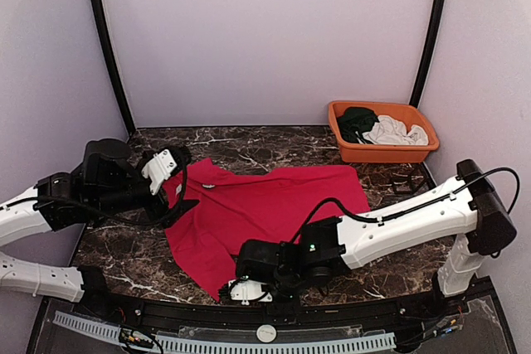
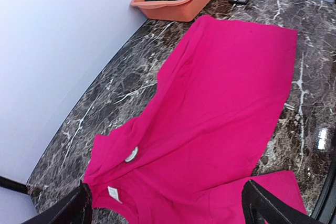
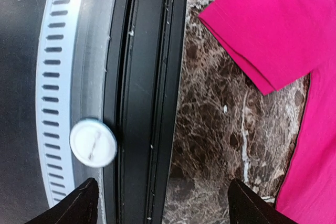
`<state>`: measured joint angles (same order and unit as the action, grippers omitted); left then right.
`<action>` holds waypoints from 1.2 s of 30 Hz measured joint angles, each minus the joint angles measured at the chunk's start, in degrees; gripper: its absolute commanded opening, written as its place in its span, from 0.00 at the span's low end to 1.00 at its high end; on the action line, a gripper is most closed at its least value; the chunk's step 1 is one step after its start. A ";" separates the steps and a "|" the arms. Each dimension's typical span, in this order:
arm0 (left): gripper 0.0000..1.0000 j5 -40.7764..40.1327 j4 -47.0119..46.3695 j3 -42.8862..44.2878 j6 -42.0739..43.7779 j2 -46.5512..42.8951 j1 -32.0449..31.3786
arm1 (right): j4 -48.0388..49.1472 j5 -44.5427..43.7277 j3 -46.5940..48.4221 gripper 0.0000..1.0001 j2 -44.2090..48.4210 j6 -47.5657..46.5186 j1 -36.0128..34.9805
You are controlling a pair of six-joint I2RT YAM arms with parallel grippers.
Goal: Pin the brooch onto the clothing
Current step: Pick up the brooch from the corner of the board.
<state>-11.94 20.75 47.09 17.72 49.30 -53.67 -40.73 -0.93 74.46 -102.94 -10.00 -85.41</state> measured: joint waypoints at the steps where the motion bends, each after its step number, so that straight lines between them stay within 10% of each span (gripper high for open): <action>1: 0.99 -1.46 0.42 -0.04 -0.39 -0.44 0.00 | 0.15 -0.61 0.92 0.75 -0.92 0.48 -0.74; 28: 0.99 -9.79 1.88 -4.35 -4.48 -8.04 0.00 | -6.91 -6.75 7.80 0.52 -12.13 16.70 -8.63; 36: 0.99 -9.84 1.66 -4.85 -4.48 -7.69 0.00 | -6.88 -5.57 8.02 0.29 -12.41 16.59 -8.70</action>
<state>-21.78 22.41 42.24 13.23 41.60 -53.67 -47.62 -6.50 82.48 -115.35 6.59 -94.11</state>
